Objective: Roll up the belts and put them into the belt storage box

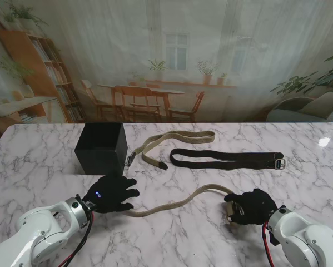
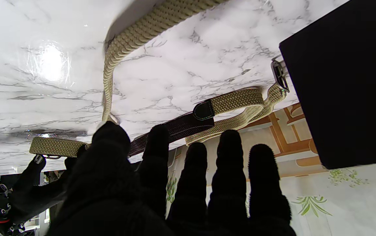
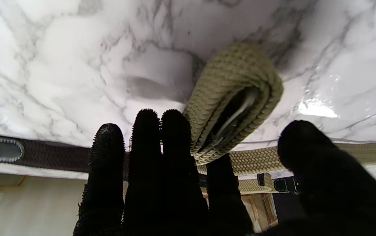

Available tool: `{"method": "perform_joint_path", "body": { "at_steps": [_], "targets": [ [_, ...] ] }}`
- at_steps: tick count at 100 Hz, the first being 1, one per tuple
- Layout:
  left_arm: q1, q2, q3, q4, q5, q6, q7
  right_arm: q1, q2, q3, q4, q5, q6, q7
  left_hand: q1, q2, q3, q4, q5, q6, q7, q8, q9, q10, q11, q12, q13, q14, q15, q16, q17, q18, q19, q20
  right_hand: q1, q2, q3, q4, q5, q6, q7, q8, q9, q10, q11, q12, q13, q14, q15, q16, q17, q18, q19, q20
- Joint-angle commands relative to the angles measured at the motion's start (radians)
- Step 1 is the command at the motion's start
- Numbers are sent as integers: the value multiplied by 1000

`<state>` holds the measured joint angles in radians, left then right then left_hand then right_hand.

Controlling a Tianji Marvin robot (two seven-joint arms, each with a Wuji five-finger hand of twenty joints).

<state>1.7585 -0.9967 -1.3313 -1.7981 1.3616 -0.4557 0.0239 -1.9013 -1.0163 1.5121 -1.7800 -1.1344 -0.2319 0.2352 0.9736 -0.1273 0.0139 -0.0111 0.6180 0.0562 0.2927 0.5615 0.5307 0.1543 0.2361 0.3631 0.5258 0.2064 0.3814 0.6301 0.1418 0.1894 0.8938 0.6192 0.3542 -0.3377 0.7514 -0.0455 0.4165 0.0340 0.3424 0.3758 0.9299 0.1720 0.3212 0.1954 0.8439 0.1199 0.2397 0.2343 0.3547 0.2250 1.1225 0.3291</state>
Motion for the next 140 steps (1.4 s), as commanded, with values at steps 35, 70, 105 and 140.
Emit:
{"method": "perform_joint_path", "body": {
  "at_steps": [35,70,105,140],
  "targets": [
    [1,-2,5,-4,-5,2,-28,22,8,-22,5,-37,-5,105,-12,45,-17,9,19,9,4,11,-24,6,-23,-7,-12,-1,-30,-4,-16,34,-32,2,27,-28,55,-3,66,115,46,4,-64,-50,0,25,48,-16,30,72,46,2,54,68],
    [-1,-1,8,-1,-3,0,-26,22,21,11,-61,38,-27,290,-6,48,-16,9,18,10,4,13,-21,5,-23,-6,-10,0,-30,-3,-16,35,-35,4,100,-247,655,104,-79,223,-10,55,-247,26,-122,-38,-33,-30,-42,-10,54,-43,-22,-8],
    [-3,0,11,-2,-3,-2,-30,26,22,0,-86,-45,-13,334,8,46,-14,8,20,7,8,17,-19,4,-21,-5,-6,-1,-29,-2,-13,36,-35,5,517,-267,679,-16,-119,202,3,97,-261,-41,-149,-51,16,-155,-65,-81,157,-118,-32,-164],
    [-5,0,14,-2,-4,-1,-34,32,18,-29,-52,-164,11,271,16,45,-14,8,18,6,10,18,-19,3,-20,-6,-5,-2,-29,-2,-12,35,-36,5,512,-404,622,-154,-29,48,217,92,73,-226,-255,-109,221,-275,20,-52,331,-180,177,-361]
  ]
}}
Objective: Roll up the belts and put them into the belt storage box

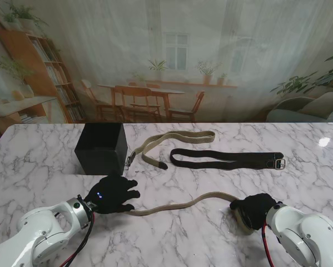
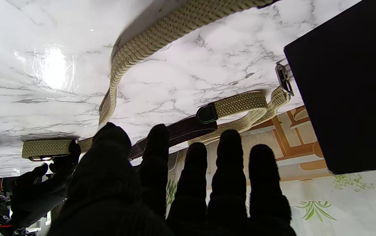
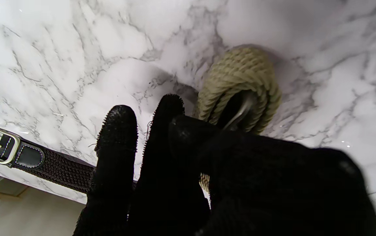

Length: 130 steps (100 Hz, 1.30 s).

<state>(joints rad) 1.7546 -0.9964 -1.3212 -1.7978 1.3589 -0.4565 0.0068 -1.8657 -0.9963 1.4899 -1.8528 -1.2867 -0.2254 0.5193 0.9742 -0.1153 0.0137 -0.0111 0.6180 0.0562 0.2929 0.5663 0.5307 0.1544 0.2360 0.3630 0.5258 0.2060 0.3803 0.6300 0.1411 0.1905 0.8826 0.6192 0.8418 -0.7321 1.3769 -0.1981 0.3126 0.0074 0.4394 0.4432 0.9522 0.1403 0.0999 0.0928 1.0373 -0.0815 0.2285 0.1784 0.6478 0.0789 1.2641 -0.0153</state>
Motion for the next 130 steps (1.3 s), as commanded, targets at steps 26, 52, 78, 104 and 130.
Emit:
{"method": "perform_joint_path", "body": {
  "at_steps": [26,52,78,104,130],
  "targets": [
    [-3,-1,7,-2,-3,1,-23,-1,-4,-14,57,-13,5,-92,18,32,-15,8,19,8,10,14,-19,4,-19,-6,-4,0,-27,-1,-11,34,-24,5,-103,-20,-233,-36,204,16,212,-15,193,-219,4,8,140,-73,61,44,153,-101,-44,257],
    [-5,0,10,-1,-5,1,-26,-1,-6,-22,85,-19,12,-153,18,30,-14,8,18,7,10,13,-19,3,-19,-5,-3,-1,-26,-1,-10,34,-23,5,-187,-75,-269,-61,300,7,240,-20,283,-207,27,15,195,-76,117,66,191,-105,-13,289],
    [-7,-1,13,1,-7,2,-27,-7,-9,-33,103,0,30,-213,17,30,-15,8,18,7,10,12,-19,2,-18,-5,-4,-1,-25,-1,-11,34,-23,4,-308,13,-405,-17,407,-215,277,-74,203,-147,140,95,138,65,164,156,48,110,-34,389],
    [-9,-1,14,5,-8,4,-26,-19,-14,-38,113,13,54,-266,14,32,-15,8,17,7,10,11,-23,4,-19,-6,-5,-2,-25,-1,-11,34,-23,4,-302,51,-539,-83,406,-371,535,4,-166,-93,209,175,-51,161,134,247,-100,308,-44,455],
    [-11,0,16,7,-10,3,-28,-14,-21,-51,142,71,71,-336,11,33,-16,7,18,9,10,11,-23,4,-19,-6,-5,-2,-25,-1,-12,34,-23,4,-293,63,-453,-72,437,-310,600,16,-55,-153,261,137,-103,167,89,197,-161,384,-124,451]
  ]
}}
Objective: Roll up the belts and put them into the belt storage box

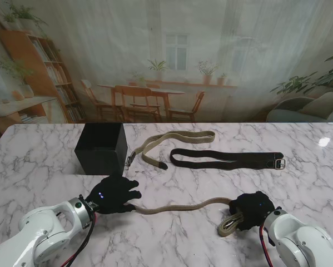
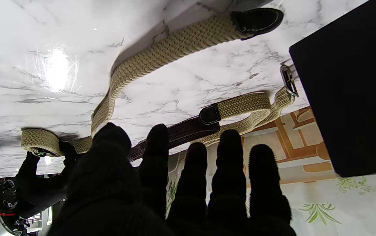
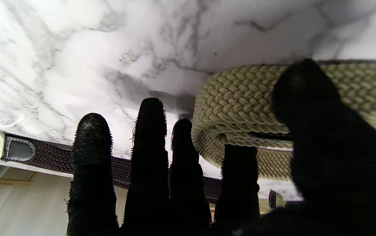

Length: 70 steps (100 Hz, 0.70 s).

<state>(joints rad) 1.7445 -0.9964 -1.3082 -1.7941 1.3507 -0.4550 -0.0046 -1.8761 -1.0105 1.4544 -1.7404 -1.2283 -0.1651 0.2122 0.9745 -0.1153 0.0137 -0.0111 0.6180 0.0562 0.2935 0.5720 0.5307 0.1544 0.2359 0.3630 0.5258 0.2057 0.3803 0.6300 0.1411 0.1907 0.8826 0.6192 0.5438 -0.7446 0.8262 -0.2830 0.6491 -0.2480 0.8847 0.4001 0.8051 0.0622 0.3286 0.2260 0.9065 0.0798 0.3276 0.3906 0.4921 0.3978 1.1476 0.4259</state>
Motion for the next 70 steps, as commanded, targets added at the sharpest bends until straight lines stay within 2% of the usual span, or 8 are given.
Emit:
{"method": "perform_joint_path", "body": {
  "at_steps": [1,5,15,20,33,43,59,70],
  "targets": [
    [-1,-1,4,3,-2,2,-17,-3,-8,-17,33,15,12,-36,11,34,-16,7,18,9,10,6,-23,4,-19,-6,-5,-1,-25,-1,-11,33,-23,4,7,79,101,13,103,-53,156,59,109,-77,38,5,34,3,-8,-14,-4,67,-7,10],
    [-1,-1,4,3,-2,2,-17,0,-10,-23,44,22,17,-66,11,33,-16,7,18,7,10,6,-23,3,-19,-6,-6,-2,-25,-1,-12,33,-23,4,15,90,109,16,104,-50,158,58,173,-86,64,15,57,-7,3,-11,0,72,-6,11],
    [-1,-1,4,4,-2,2,-16,5,-15,-34,63,35,28,-124,10,34,-16,7,19,9,10,6,-23,5,-19,-6,-6,0,-25,-1,-12,33,-23,4,45,113,120,19,105,-54,144,29,312,-64,103,50,109,-30,35,5,-29,77,-22,10],
    [-1,-1,4,4,-3,3,-16,8,-15,-35,70,29,28,-147,8,35,-17,7,19,9,10,6,-24,4,-19,-6,-7,-1,-25,-1,-12,33,-23,4,51,115,128,20,95,-50,121,2,410,-67,131,75,146,-50,56,15,-33,58,-22,12],
    [-4,-1,5,6,-4,3,-15,13,-19,-38,85,36,35,-186,6,35,-17,7,20,8,10,6,-24,5,-20,-6,-7,-1,-25,-1,-13,33,-24,4,38,118,130,16,105,-12,113,-32,514,-83,145,116,186,-71,77,27,-24,11,-5,21],
    [-8,-1,7,6,-6,2,-13,17,-22,-37,96,43,50,-207,6,36,-16,7,20,9,10,5,-24,5,-20,-6,-7,-1,-26,-1,-12,32,-23,4,-22,127,109,6,124,9,124,-47,523,-81,124,117,185,-65,75,26,-27,12,1,22],
    [-18,-2,10,5,-10,1,-11,21,-25,-34,120,42,75,-248,2,37,-18,7,19,10,9,5,-26,6,-21,-6,-8,0,-26,-1,-13,33,-24,4,-58,172,58,0,194,-24,177,-21,468,-26,92,119,153,-18,67,28,-60,61,-10,24],
    [-27,-2,16,7,-14,-1,-13,22,-27,-33,138,42,85,-281,4,38,-17,7,19,8,9,5,-27,5,-21,-6,-7,-2,-25,0,-13,33,-24,4,-72,188,35,5,259,0,192,-30,360,-17,48,110,116,6,58,30,-61,66,-11,28]
  ]
}}
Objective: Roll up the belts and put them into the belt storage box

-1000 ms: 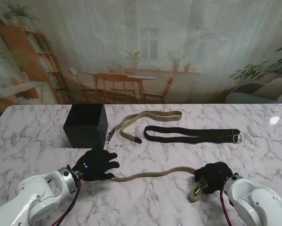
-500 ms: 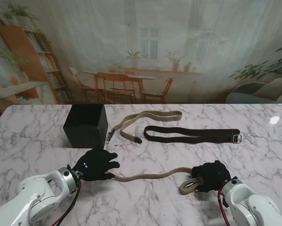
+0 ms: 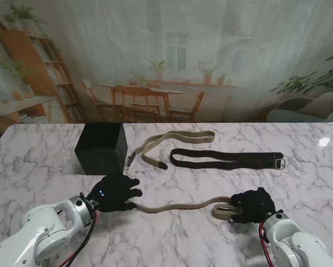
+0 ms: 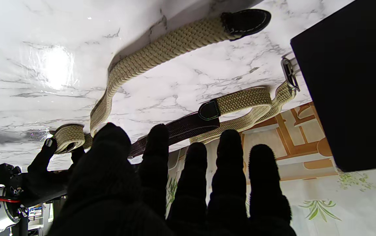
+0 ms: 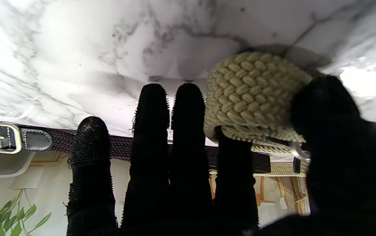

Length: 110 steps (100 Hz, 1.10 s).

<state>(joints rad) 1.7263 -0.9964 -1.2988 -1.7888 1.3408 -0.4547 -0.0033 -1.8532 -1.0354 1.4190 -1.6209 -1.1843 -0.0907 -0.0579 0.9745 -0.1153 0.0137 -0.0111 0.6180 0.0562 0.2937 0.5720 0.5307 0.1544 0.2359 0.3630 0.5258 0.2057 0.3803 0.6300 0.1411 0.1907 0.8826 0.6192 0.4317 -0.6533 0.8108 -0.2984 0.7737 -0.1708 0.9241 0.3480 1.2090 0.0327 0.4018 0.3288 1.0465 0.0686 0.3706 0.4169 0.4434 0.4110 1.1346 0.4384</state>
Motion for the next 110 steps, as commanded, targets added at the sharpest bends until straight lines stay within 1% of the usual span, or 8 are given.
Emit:
{"method": "perform_joint_path", "body": {
  "at_steps": [1,21,56,72,81,93,104,110],
  "targets": [
    [-10,-2,7,2,-5,-1,-14,-1,-2,3,19,-2,11,-13,4,37,-17,7,19,8,9,5,-26,4,-20,-6,-7,-1,-25,0,-13,33,-24,4,35,99,51,23,142,-70,149,18,-71,15,-37,4,-30,18,13,4,-12,52,2,16],
    [-17,-2,15,5,-10,3,-20,9,-2,-7,55,-9,5,-64,2,38,-17,7,19,9,9,5,-29,6,-21,-6,-9,-2,-26,0,-13,33,-24,5,34,56,82,38,142,-52,132,-15,-341,11,-3,-14,-128,14,4,6,-22,41,2,19],
    [-13,-3,14,7,-9,8,-13,7,-7,-8,54,49,-26,-46,2,37,-17,8,17,12,8,5,-34,8,-21,-6,-12,-1,-26,0,-13,32,-25,4,241,42,143,46,-209,-307,105,206,-471,41,58,11,-260,55,-14,-24,-80,162,-71,15],
    [-13,-3,15,10,-9,8,-9,-1,-11,-4,48,74,-24,-47,2,38,-16,8,16,12,7,4,-38,7,-21,-6,-14,-3,-26,0,-13,32,-25,4,112,24,130,51,-292,-258,19,210,-602,73,80,15,-327,89,-36,-48,-95,181,-98,1],
    [-14,-3,16,12,-9,8,-7,-4,-13,-3,47,81,-22,-55,-1,39,-18,7,16,12,7,3,-38,6,-21,-6,-14,-3,-26,0,-15,33,-25,4,12,13,134,146,-295,-199,-73,246,-714,100,73,-3,-401,96,-60,-74,-133,164,-106,-8],
    [-15,-3,17,12,-10,7,-6,4,-12,-12,63,63,-22,-85,-2,41,-18,7,15,14,6,3,-42,8,-21,-6,-17,-3,-26,0,-15,33,-25,4,-9,5,89,164,-268,-131,-99,275,-845,123,49,-57,-493,109,-105,-127,-195,132,-128,-25],
    [-14,-3,16,13,-9,7,-5,16,-12,-24,83,61,-31,-116,-2,41,-17,8,15,14,6,3,-44,9,-22,-7,-18,-3,-27,-1,-16,33,-26,4,-18,9,92,160,-203,-88,-95,264,-865,86,45,-69,-532,116,-135,-155,-239,120,-156,-46],
    [-13,-3,16,13,-8,7,-2,25,-14,-31,98,63,-40,-147,-3,41,-18,8,16,14,7,3,-44,9,-22,-7,-18,-2,-26,-1,-16,32,-25,4,12,9,83,66,-155,-93,6,125,-823,33,46,-71,-527,101,-134,-175,-249,113,-152,-77]
  ]
}}
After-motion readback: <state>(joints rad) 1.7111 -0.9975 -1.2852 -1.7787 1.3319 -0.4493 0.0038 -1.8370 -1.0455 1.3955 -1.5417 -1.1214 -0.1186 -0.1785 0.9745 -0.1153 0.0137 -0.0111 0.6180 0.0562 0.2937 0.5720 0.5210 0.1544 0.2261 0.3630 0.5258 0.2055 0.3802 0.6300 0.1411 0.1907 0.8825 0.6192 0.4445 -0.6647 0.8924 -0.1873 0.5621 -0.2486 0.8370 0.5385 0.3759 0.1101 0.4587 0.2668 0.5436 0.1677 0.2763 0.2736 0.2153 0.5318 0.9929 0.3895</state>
